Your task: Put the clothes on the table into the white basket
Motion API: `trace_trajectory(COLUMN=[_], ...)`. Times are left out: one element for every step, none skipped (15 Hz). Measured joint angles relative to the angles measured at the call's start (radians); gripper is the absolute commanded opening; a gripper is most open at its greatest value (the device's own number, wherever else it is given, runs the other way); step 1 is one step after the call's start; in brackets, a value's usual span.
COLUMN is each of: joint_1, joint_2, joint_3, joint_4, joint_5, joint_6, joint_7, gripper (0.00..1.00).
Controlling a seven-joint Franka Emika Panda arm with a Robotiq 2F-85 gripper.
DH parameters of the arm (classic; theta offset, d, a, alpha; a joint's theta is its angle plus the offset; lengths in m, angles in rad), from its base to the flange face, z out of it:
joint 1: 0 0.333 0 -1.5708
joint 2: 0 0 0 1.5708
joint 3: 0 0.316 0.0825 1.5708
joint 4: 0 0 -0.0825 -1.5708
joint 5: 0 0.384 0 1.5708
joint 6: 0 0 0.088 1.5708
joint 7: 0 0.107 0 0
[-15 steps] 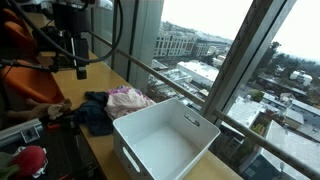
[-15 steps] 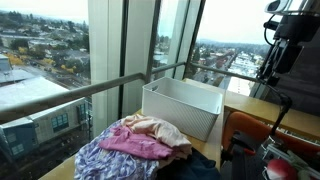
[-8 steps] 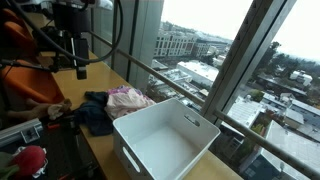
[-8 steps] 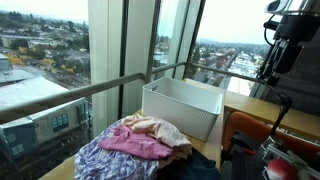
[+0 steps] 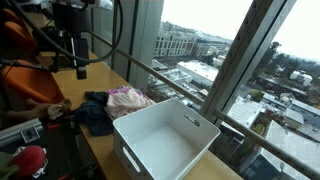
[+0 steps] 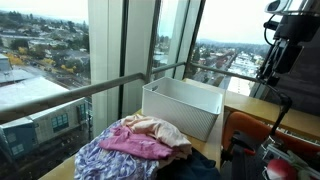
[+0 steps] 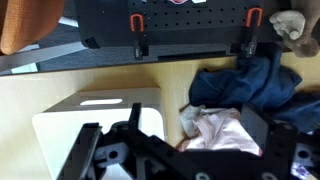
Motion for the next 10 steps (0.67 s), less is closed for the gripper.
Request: trace_trajectory(joint_1=[0.000,0.000,0.000,0.000,0.000,0.001,0.003,0.006,0.010,0.016], joint_2=[0.000,0.000,0.000,0.002,0.006,0.015,0.032,0.056,0.090,0.131], joint_3=[0.000,0.000,0.000,0.000,0.000,-0.001,-0.001,-0.001,-0.001,-0.001], joint_4=[0.000,0.000,0.000,0.000,0.001,0.006,0.015,0.032,0.055,0.085], joint_5=[0.000,0.000,0.000,0.000,0.000,0.000,0.000,0.000,0.000,0.000], joint_6=[0.000,0.000,0.000,0.000,0.000,0.006,0.019,0.041,0.073,0.111], joint_7=[0.000,0.000,0.000,0.000,-0.003,-0.009,-0.018,-0.028,-0.042,-0.059], gripper=[1.00,1.00,1.00,1.00,1.00,1.00,1.00,1.00,1.00,1.00])
